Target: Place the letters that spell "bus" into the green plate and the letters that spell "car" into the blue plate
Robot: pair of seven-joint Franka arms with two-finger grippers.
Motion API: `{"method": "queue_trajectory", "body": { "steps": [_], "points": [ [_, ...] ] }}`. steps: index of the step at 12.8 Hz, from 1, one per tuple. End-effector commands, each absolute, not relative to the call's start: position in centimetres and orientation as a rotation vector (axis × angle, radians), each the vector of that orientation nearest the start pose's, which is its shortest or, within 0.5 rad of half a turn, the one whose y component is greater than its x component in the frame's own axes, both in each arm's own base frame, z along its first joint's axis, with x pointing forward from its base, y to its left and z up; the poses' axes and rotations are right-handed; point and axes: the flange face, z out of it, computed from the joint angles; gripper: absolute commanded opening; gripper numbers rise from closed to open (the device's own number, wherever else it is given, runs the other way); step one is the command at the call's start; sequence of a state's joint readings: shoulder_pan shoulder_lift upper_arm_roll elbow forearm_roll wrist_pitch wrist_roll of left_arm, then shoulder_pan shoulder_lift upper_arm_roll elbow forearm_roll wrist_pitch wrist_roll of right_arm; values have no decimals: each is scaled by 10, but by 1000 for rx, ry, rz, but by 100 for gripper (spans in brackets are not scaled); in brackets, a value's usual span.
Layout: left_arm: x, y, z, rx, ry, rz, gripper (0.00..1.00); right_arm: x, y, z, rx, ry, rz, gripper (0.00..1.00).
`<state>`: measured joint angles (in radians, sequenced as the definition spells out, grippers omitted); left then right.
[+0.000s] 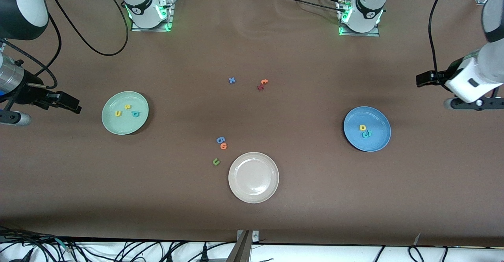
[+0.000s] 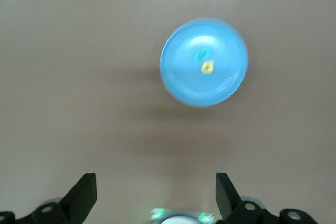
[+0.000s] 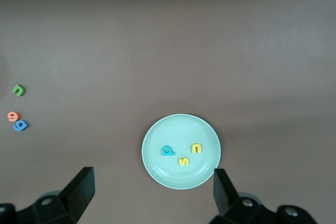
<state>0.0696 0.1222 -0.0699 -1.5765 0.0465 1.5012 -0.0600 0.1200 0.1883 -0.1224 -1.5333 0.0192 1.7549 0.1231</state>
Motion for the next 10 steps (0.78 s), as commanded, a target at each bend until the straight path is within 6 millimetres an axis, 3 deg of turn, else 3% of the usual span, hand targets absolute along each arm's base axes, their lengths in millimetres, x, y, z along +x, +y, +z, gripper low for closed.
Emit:
{"method": "queue_trajectory", "body": {
  "steps": [1,3,4,8,10],
  "points": [
    [560,0,592,-3131,-89,116,100,624,5,553,-3143,211,-66,100],
    [555,-8,600,-3132,132,96,100,624,5,554,-3142,209,-68,100],
    [554,0,604,-3131,116,87,100,624,5,553,-3143,209,-66,100],
    [563,4,605,-3126,113,90,100,624,5,553,-3143,209,-66,100],
    [562,19,607,-3131,79,83,100,624,5,553,-3143,206,-66,100]
  ]
}}
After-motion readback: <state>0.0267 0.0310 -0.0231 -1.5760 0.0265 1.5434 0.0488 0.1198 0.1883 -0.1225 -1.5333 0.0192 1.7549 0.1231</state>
